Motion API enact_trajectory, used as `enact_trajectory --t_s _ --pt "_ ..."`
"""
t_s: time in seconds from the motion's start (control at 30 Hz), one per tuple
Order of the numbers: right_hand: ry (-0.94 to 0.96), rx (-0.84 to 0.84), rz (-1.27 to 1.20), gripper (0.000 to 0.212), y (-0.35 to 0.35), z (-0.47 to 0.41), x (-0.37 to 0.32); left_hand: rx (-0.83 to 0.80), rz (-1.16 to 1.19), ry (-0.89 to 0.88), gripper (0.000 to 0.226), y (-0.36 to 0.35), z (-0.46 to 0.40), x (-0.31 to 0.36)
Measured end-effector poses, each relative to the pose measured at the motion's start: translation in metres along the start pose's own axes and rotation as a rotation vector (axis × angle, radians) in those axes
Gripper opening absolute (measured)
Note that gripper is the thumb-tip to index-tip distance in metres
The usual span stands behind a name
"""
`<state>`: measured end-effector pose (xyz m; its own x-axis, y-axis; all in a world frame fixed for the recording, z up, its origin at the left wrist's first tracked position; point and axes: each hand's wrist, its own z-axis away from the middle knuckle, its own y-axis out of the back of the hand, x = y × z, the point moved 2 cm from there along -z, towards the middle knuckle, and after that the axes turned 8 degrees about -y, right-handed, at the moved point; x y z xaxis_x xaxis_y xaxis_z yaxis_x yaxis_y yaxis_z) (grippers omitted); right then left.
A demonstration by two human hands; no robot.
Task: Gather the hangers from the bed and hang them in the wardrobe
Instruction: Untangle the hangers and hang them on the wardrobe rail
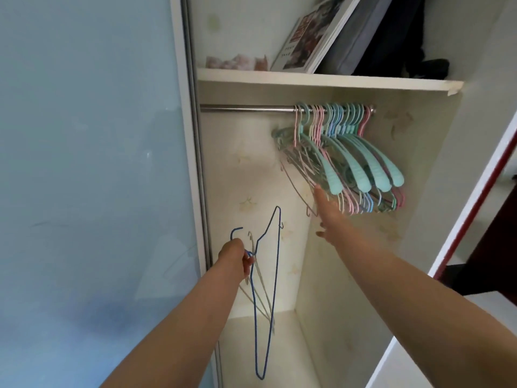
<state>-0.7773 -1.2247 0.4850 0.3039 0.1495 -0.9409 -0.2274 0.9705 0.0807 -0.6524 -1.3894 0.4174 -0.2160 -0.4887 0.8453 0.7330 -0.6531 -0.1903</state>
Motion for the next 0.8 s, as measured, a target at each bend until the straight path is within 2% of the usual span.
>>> enact_trajectory --t_s 0.07,0.13,0.2,0.23,0.3,0.37,0.5,0.53,0.63,0.67,0.7,0.8 --pt "0.159 0.125 0.234 0.095 -0.007 0.019 0.044 0.009 0.058 -0.002 0.029 -0.002 0.001 0.000" --pt "0.209 0.010 0.625 0.110 -0.024 0.043 0.104 0.016 0.135 0.002 0.026 -0.005 0.001 0.000" --pt "0.105 -0.164 0.901 0.126 -0.034 0.058 0.161 0.016 0.231 0.023 0.026 -0.010 0.001 0.001" --pt "0.058 -0.200 0.973 0.131 -0.036 0.058 0.184 0.015 0.282 0.043 0.026 -0.011 0.003 0.002" --pt "0.032 -0.158 1.030 0.132 -0.033 0.053 0.212 0.020 0.359 0.085 0.028 -0.014 0.009 0.007" --pt "0.017 -0.090 1.010 0.113 -0.025 0.046 0.224 0.038 0.374 0.091 0.030 -0.014 0.011 0.013" --pt "-0.010 -0.005 0.855 0.052 -0.014 0.043 0.224 0.065 0.326 0.043 0.029 -0.007 0.004 0.014" --pt "-0.025 0.010 0.795 0.047 -0.012 0.045 0.217 0.066 0.292 0.025 0.040 -0.005 0.004 0.012" --pt "-0.098 -0.068 0.495 0.045 -0.005 0.051 0.190 0.073 0.195 -0.022 0.099 -0.003 0.011 0.007" --pt "-0.119 -0.107 0.379 0.045 -0.004 0.053 0.179 0.074 0.163 -0.048 0.108 -0.003 0.014 0.005" --pt "-0.114 -0.130 0.303 0.047 -0.004 0.055 0.168 0.077 0.140 -0.070 0.111 -0.001 0.016 0.005" --pt "-0.063 -0.145 0.162 0.054 -0.010 0.056 0.121 0.081 0.168 -0.074 0.099 0.003 0.016 0.003"
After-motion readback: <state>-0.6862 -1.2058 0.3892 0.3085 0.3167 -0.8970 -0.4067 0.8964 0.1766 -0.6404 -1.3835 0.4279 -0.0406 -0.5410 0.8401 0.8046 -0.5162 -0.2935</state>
